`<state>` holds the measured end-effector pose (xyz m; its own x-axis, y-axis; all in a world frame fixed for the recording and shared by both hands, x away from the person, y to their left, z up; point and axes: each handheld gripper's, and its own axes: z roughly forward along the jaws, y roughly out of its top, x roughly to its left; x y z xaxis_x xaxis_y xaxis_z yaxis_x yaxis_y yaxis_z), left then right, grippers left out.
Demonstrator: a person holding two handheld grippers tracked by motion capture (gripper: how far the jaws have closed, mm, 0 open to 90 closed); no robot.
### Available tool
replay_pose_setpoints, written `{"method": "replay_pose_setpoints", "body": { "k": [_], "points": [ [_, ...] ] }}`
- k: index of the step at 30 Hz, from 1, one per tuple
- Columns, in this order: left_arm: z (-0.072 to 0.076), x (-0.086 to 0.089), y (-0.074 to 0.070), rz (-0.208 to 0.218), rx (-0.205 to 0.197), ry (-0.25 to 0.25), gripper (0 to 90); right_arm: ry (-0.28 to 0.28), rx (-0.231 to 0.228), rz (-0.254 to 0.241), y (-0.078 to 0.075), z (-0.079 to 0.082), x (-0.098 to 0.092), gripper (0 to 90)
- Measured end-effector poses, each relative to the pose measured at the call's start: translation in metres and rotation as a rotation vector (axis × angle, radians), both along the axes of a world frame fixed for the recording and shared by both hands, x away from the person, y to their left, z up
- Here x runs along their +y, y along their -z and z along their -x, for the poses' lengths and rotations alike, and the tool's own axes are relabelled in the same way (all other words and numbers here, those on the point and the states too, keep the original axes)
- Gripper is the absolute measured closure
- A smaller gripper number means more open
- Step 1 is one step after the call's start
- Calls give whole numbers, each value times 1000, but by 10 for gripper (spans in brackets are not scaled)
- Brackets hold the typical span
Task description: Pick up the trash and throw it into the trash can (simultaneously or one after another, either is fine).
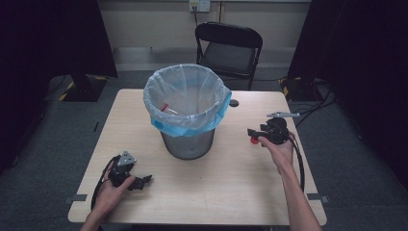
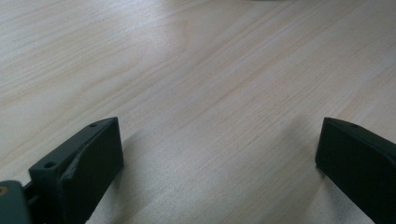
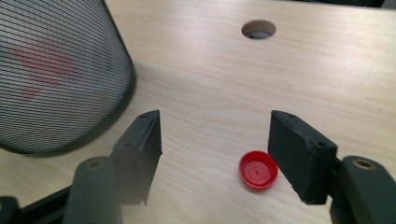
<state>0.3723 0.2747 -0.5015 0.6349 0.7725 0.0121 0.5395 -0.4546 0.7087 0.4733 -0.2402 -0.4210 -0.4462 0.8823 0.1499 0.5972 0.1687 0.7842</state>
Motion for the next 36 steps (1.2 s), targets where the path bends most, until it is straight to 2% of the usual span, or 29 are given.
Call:
{"method": "replay_pose_setpoints", "body": {
  "k": [4, 8, 11, 15, 19, 22, 25, 28, 32, 33, 36],
  "points": [
    [0, 0, 0, 4, 2, -3, 3, 2, 36, 24, 16, -8, -1, 365],
    [0, 0, 0, 5, 1, -4, 3, 29, 69, 44, 29, -14, 0, 389],
    [0, 0, 0, 2, 0, -2, 3, 49, 81, 97, 37, -19, 1, 423],
    [0, 0, 0, 5, 4, -5, 3, 65, 98, 132, 47, -26, -2, 445],
    [0, 0, 0, 1, 0, -1, 3, 76, 118, 113, 52, -28, -3, 465],
    [0, 0, 0, 2, 0, -2, 3, 69, 122, 114, 54, -30, -2, 469],
    [0, 0, 0, 4, 1, -4, 3, 59, 121, 149, 58, -31, 1, 488],
    [0, 0, 0, 5, 2, -4, 3, 60, 133, 147, 63, -32, 0, 503],
    [0, 0, 0, 5, 2, -4, 3, 57, 113, 168, 64, -32, 0, 555],
    [0, 0, 0, 2, 0, -2, 3, 59, 98, 213, 64, -30, 3, 585],
    [0, 0, 0, 2, 0, -2, 3, 39, 102, 222, 63, -27, 5, 586]
  ]
}}
